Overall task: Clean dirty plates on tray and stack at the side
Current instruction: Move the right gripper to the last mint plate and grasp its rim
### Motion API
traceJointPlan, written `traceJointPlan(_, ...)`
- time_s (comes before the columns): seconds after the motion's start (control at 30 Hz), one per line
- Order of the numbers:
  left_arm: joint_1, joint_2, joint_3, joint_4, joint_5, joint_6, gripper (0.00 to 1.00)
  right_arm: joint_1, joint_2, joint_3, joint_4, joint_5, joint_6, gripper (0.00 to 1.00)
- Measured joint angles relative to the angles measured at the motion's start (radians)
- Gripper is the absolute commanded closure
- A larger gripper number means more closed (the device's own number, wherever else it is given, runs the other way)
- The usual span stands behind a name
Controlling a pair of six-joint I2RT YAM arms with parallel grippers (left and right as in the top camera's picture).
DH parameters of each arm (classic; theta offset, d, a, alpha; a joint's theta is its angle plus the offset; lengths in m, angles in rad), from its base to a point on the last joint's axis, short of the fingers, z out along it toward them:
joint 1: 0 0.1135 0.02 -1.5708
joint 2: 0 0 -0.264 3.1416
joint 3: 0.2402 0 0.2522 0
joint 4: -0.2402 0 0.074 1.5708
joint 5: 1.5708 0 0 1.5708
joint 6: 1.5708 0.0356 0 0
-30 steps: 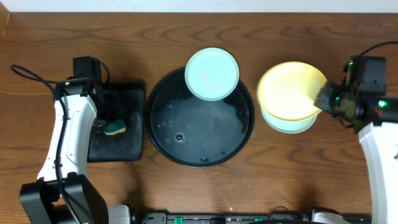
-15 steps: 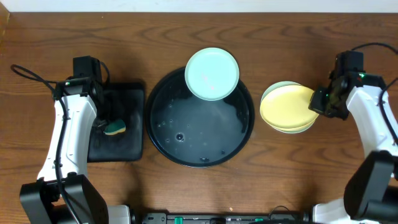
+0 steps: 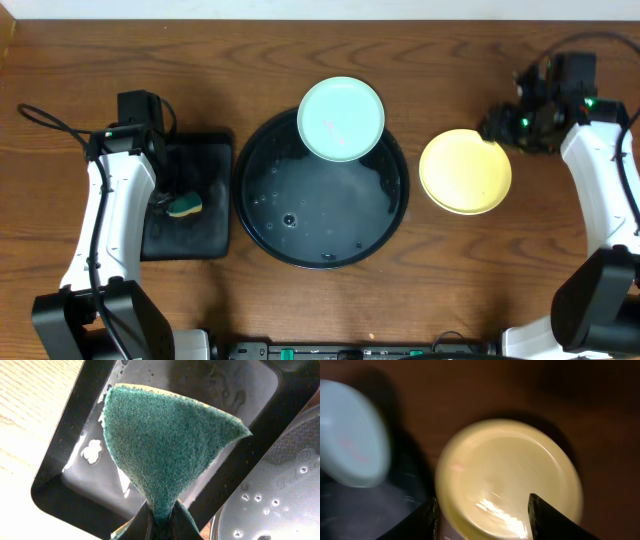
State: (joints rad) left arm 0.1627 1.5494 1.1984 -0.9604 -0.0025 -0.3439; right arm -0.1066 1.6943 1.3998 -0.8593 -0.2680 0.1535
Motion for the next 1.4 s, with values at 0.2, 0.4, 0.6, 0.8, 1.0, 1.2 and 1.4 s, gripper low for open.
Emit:
traceJointPlan(0.2, 0.0, 0.0, 0.0, 0.008, 0.0, 0.0, 0.92, 0.163, 0.072, 0.235, 0.002, -0.063, -0.024, 0.29)
traceJointPlan(0.4, 0.0, 0.0, 0.0, 0.01, 0.0, 0.0, 0.92, 0.291, 0.351, 0.565, -0.093, -0.085, -0.075, 0.3)
traceJointPlan(0.6, 0.0, 0.0, 0.0, 0.011, 0.0, 0.0, 0.92, 0.337, 0.586, 0.703, -0.074, -0.075, -0.113, 0.38)
traceJointPlan(0.8, 0.0, 0.0, 0.0, 0.01, 0.0, 0.0, 0.92, 0.349, 0.703, 0.705, -0.068, -0.068, -0.142, 0.68)
traceJointPlan(1.0, 0.0, 0.0, 0.0, 0.011, 0.0, 0.0, 0.92, 0.367, 0.744, 0.707, -0.068, -0.062, -0.151, 0.89)
traceJointPlan(1.2, 0.0, 0.0, 0.0, 0.011, 0.0, 0.0, 0.92, 0.378, 0.745, 0.712, -0.087, -0.06, -0.145, 0.99)
traceJointPlan(1.4, 0.0, 0.0, 0.0, 0.011, 0.0, 0.0, 0.92, 0.379, 0.732, 0.715, -0.255, -0.061, -0.042, 0.99)
